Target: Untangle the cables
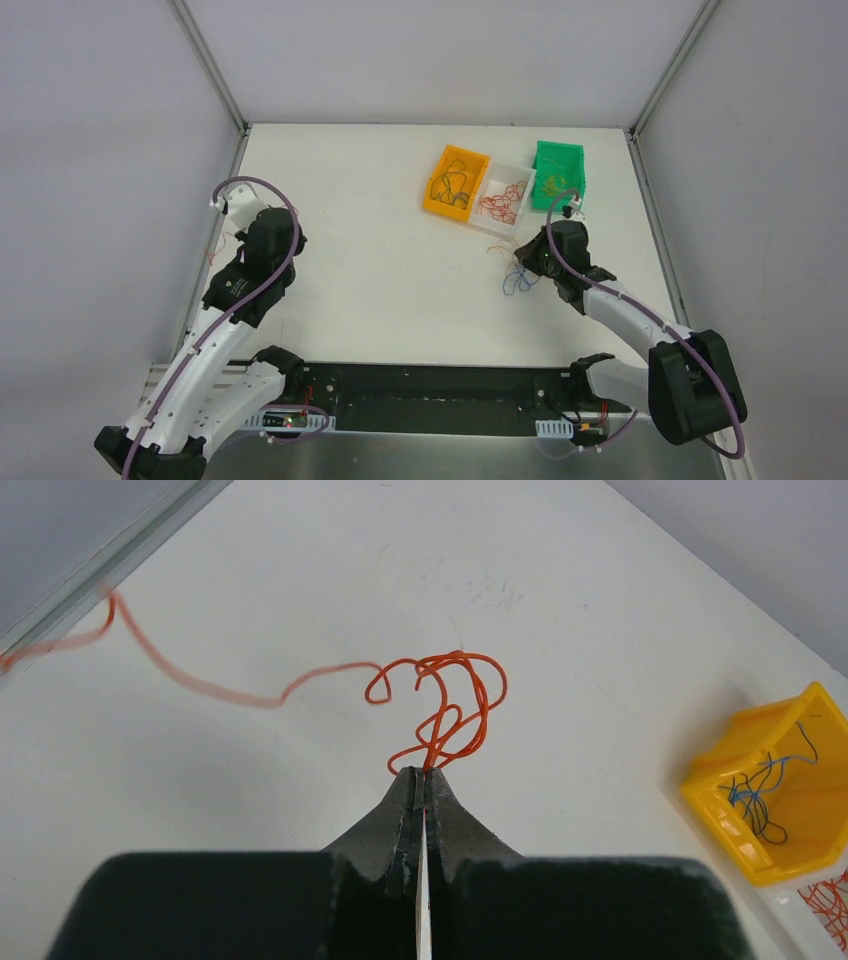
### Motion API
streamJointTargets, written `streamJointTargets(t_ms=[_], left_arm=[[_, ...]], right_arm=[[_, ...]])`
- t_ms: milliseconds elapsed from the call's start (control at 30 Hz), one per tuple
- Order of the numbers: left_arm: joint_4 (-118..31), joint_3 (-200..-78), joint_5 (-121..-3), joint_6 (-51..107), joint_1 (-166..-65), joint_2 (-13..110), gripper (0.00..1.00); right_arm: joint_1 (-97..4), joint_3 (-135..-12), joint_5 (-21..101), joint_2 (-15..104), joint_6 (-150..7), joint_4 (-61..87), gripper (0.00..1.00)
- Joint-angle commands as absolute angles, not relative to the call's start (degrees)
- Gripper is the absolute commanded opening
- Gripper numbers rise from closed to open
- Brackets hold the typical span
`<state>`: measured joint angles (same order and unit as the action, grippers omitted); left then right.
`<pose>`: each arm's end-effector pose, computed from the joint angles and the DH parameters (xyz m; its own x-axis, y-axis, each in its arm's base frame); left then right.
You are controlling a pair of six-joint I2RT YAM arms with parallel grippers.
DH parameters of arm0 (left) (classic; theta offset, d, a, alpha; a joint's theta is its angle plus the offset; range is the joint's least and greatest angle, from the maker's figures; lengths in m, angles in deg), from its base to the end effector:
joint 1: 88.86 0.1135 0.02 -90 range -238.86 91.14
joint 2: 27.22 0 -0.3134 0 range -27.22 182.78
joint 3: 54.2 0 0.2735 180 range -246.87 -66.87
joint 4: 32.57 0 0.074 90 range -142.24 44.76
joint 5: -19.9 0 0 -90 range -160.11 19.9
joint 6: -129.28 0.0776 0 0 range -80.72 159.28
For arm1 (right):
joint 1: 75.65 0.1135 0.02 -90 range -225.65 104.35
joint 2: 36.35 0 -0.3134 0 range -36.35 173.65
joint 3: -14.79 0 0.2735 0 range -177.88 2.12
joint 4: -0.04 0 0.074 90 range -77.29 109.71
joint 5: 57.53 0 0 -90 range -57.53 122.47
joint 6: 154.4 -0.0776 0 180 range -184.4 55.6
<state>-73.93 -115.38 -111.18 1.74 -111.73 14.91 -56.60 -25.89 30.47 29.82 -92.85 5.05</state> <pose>0.1752 -0.0186 0.3627 -0.1146 -0.4502 -0.8856 -0.4250 0.8280 -0.3659 0.2569 0.0858 0.2056 -0.5637 0.3091 -0.7660 -0.0333 0.9181 0.3949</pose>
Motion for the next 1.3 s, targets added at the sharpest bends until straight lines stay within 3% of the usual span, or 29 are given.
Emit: streamJointTargets(t_ms=[0,333,800,900,1000,1067,1167,1267], left_arm=[[-73.6,-118.88,-104.7,1.41,-111.67,17.73,0.0],[-65.42,-124.39,-69.29,5.17,-111.85,28.79,0.0],[-64.33,-124.41,-61.23,4.26,-112.51,39.56,0.03],[-65.2,-124.87,-61.06,5.19,-113.2,42.3,0.16],[-67.49,-126.62,-62.84,6.84,-115.2,45.2,0.55],[-70.02,-128.69,-67.71,8.41,-117.42,47.21,0.76],[-74.37,-132.14,-75.37,10.1,-120.21,50.82,0.91],[-76.76,-134.25,-78.77,10.34,-121.34,54.72,0.99]], right_arm=[[-57.17,-25.33,29.39,28.55,-94.19,4.22,0.0],[-57.19,-22.5,34.66,30.24,-94.96,-2.32,0.0],[-57.15,-20.38,33.1,27.75,-95.43,-3.29,0.0],[-57.18,-20.44,33.23,28.08,-95.51,-3.33,0.01],[-57.19,-20.38,33.76,28.33,-95.34,-3.61,0.02],[-57.18,-20.34,33.89,28.26,-95.34,-3.7,0.02],[-57.18,-20.13,34.27,28.21,-95.27,-4.24,0.02],[-57.19,-20.12,34.84,28.49,-95.26,-4.64,0.03]])
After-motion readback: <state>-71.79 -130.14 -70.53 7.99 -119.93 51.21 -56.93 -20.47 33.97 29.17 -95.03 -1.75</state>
